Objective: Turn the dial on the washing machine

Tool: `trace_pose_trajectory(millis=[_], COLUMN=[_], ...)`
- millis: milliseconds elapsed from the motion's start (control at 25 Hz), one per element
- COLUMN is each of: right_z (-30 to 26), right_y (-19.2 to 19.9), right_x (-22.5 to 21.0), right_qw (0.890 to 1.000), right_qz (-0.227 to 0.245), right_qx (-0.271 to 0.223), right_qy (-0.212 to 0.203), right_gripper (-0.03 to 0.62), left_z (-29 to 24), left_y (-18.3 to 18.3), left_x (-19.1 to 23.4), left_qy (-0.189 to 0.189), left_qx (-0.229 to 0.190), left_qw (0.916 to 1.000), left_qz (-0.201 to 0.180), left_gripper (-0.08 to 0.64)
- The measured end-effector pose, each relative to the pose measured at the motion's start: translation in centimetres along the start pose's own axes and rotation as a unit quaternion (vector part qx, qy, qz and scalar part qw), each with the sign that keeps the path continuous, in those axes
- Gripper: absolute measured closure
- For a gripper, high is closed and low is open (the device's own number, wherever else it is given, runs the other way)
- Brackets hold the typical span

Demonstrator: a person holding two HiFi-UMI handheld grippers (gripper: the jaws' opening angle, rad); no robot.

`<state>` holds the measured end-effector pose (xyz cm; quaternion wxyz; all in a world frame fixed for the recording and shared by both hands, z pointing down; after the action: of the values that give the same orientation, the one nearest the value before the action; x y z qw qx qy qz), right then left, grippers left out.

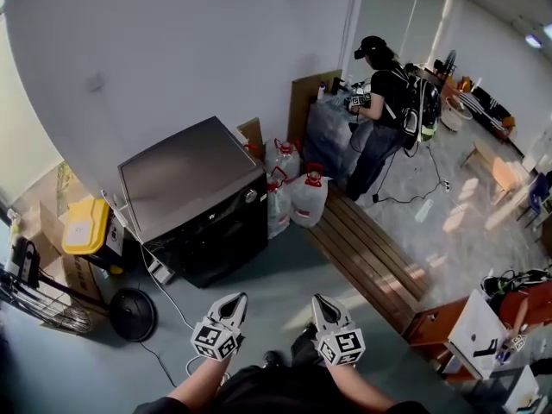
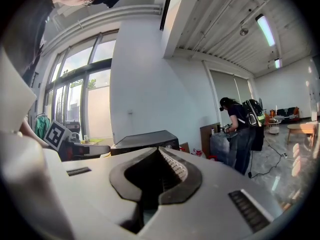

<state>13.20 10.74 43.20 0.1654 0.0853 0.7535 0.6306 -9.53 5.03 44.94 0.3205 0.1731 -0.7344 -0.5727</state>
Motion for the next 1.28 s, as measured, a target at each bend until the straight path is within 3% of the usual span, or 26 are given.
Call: trace_pose_trajectory(millis=[480, 760, 960, 1280], right_z=[-6.3, -12.4, -17.0, -24.6], right_y=[-0.6, -1.4, -2.3, -2.7], right_x=[-8.0, -13.5, -14.6, -14.0], right_qw=[1.0, 0.997, 0.989, 0.964], right_qz=[-0.01, -0.009, 0.044, 0.039], right_qx=[0.0, 0.005, 0.004, 0.022], right_qy=[-0.021, -0.081, -0.144, -0.26], right_gripper=[0.571, 0.571, 0.569, 0.565], left_z=[-8.3, -14.3, -16.0, -16.6], left_y=[-1.0, -2.6, -4.1, -5.3], left_x=[2.2, 3.1, 5.8, 8.3], left_qy=[-0.037, -0.09, -0.164, -0.261], left_qx=[-0.001, -0.006, -0.014, -0.033], left_qw=[0.9993, 0.9959, 0.9859, 0.9648], left_qz=[0.001, -0.002, -0.03, -0.015], left_gripper=[0.546, 0.546, 0.546, 0.546])
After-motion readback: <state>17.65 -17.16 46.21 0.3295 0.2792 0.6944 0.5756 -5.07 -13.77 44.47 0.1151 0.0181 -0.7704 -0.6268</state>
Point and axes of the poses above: the fingertips, and each gripper's own axes: z backward along the fingers, x to its left, y out of its underside, the point moved 3 cm from there along z, backward along the fingers, and after that the axes turned 4 degrees about -y, right-handed, at the moved point
